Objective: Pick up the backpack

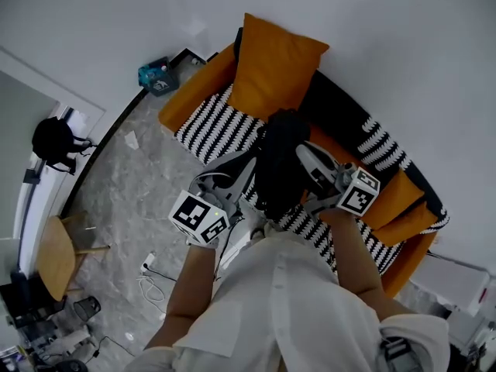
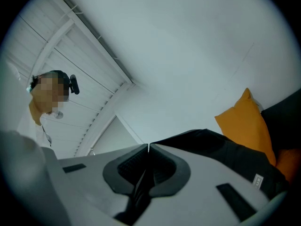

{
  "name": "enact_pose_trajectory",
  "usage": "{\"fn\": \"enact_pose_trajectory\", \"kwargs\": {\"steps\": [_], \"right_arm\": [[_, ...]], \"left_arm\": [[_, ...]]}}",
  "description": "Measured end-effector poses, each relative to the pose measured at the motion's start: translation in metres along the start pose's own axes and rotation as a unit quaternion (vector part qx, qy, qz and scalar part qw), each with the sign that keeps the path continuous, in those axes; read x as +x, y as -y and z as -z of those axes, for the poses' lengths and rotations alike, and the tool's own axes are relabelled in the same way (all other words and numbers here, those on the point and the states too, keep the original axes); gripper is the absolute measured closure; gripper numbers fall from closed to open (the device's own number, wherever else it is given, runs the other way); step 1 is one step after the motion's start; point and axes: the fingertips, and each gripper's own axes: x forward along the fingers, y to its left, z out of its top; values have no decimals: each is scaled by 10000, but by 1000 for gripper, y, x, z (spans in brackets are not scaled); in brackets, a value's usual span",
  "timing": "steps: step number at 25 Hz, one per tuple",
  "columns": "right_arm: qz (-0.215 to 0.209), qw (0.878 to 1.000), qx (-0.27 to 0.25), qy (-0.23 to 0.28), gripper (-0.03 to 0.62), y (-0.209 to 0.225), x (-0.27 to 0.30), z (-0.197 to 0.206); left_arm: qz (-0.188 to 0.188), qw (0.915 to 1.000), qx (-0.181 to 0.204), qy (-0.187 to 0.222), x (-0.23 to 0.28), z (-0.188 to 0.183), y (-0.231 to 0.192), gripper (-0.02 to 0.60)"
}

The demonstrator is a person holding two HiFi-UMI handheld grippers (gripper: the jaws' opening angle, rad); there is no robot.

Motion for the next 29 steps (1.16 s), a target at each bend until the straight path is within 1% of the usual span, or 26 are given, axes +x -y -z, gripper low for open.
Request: {"fn": "enact_pose_trajectory", "kwargs": {"steps": [2, 6, 10, 29], "right_arm": [[40, 10000, -41, 11, 569, 1, -5, -3], [163, 9998, -108, 44, 569, -3, 14, -1], [217, 9996, -137, 103, 569, -1, 13, -4], [186, 9996, -71, 214, 570, -8, 6, -6]], "left_arm": [[26, 10000, -2, 0, 4, 1, 3, 534], [84, 9999, -47, 33, -7, -8, -15, 534], [134, 9999, -45, 19, -5, -7, -16, 534], [202, 9998, -39, -63, -6, -2, -10, 534]]}}
